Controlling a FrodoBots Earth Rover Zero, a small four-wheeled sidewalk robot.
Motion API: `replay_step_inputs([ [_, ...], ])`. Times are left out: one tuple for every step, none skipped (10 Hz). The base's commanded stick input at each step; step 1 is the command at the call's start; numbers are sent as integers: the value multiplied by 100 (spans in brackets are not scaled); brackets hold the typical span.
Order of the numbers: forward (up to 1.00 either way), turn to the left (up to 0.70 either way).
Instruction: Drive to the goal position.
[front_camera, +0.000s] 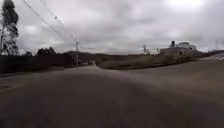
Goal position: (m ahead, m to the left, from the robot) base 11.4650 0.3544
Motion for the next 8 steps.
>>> replay_step_inputs([
  [70, 0],
  [70, 0],
  [70, 0],
  [70, 10],
  [70, 14],
  [70, 14],
  [70, 14],
  [70, 10],
])
